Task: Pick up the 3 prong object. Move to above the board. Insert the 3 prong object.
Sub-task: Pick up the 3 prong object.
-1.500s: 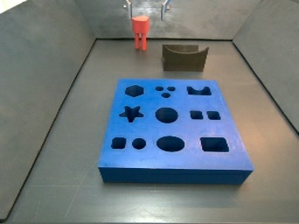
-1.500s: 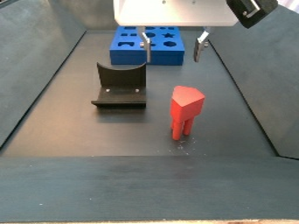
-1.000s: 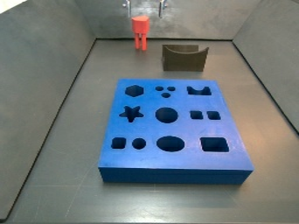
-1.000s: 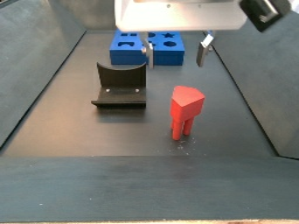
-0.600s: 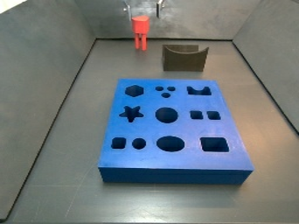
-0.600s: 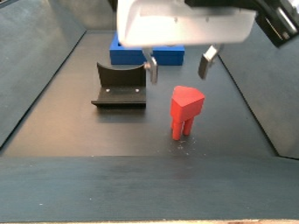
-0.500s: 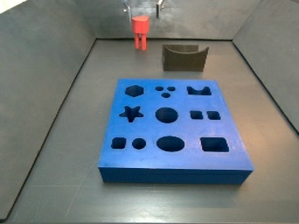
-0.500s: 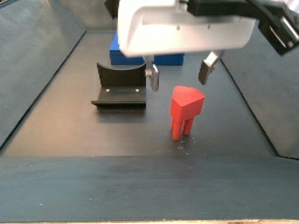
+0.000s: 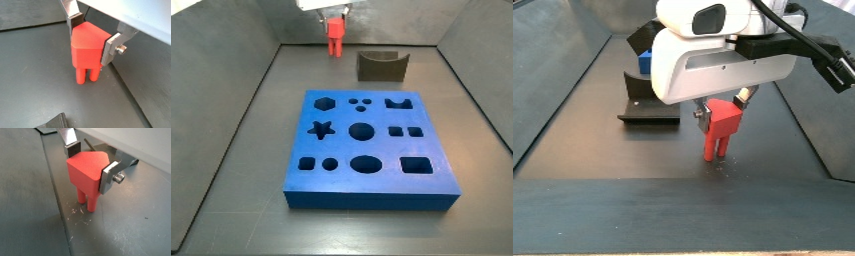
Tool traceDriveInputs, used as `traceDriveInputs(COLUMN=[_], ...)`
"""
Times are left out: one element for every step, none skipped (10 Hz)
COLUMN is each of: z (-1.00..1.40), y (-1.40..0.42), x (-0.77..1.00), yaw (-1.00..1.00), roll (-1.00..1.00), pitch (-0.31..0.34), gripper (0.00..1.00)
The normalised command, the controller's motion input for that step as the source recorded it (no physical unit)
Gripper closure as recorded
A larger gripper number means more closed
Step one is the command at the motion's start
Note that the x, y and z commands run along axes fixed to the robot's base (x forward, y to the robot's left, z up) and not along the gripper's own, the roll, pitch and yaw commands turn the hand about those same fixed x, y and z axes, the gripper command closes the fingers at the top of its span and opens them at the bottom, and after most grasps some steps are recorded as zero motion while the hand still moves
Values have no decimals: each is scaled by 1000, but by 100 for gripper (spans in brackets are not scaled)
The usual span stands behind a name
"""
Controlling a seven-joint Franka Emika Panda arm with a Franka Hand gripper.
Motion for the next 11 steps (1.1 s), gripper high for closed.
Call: traceDriveInputs(z=[0, 0, 0, 0, 0, 0, 0, 0, 0, 0, 0], y=[0, 0, 0, 0, 0, 0, 0, 0, 0, 0, 0], x=[0, 0, 0, 0, 0, 0, 0, 0, 0, 0, 0], yaw=[0, 0, 0, 0, 0, 0, 0, 0, 0, 0, 0], roll=[0, 0, 0, 0, 0, 0, 0, 0, 0, 0, 0], pitch=[0, 0, 0, 0, 0, 0, 0, 0, 0, 0, 0], gripper=[100, 100, 100, 100, 100, 100, 100, 100, 100, 100, 100])
